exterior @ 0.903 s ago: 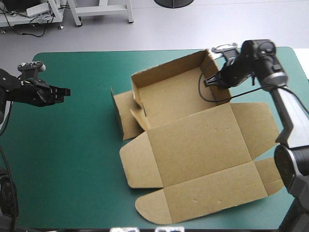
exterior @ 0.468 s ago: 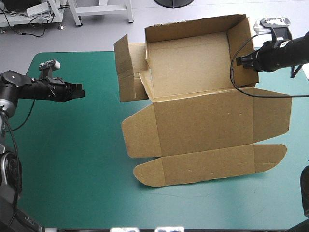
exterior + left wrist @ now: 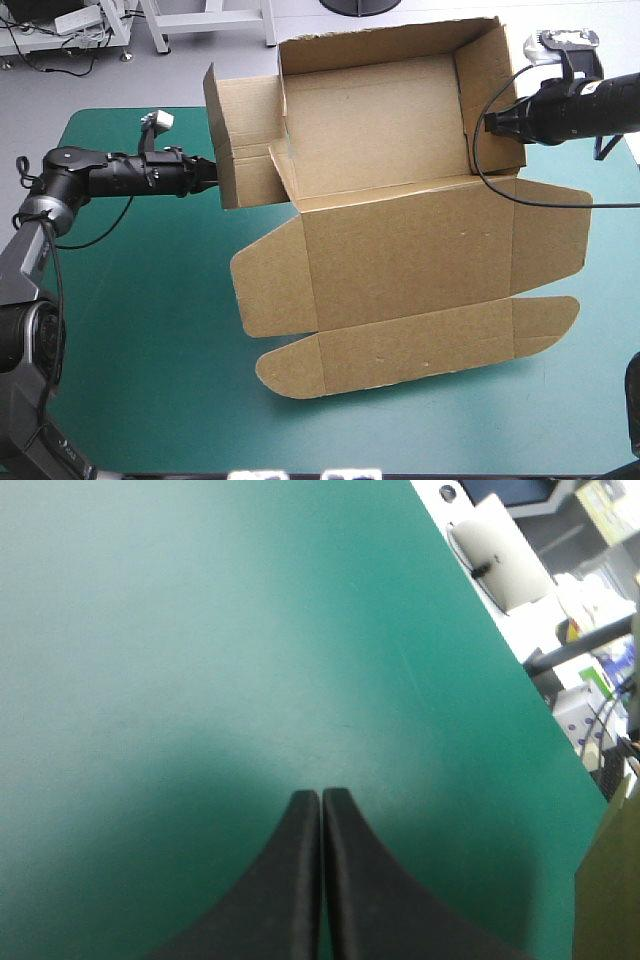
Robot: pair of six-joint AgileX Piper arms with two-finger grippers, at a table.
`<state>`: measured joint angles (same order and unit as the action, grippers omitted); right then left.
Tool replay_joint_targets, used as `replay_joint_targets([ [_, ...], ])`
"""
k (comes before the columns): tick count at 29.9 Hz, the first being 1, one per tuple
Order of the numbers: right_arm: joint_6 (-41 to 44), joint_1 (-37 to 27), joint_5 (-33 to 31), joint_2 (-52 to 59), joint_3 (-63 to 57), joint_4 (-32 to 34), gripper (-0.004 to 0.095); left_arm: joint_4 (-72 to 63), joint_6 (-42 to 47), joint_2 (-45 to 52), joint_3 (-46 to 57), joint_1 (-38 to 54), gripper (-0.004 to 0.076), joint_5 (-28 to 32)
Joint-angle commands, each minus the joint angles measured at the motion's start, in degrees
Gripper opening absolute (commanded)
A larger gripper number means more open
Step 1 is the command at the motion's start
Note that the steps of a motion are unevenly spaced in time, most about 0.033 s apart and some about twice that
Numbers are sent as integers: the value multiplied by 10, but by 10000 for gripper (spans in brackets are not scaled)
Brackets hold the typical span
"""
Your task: Fold the box
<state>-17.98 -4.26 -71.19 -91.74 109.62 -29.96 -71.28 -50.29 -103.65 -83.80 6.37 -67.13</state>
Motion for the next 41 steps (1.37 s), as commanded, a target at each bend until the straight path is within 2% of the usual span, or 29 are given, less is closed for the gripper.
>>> replay_joint_targets([
  [1, -1, -3, -5, 28, 14, -35, -23, -83, -30, 27, -14, -39, -4, -12],
  [10, -1, -3, -5, 28, 14, -28, -24, -149, -49, 27, -14, -55, -6, -67],
  [25, 2, -3, -3, 14, 14, 7, -23, -135, -45, 56, -28, -55, -6, -67],
  [41, 7, -3, 6, -7, 14, 23, -23, -150, 1, 75, -28, -55, -6, -67],
])
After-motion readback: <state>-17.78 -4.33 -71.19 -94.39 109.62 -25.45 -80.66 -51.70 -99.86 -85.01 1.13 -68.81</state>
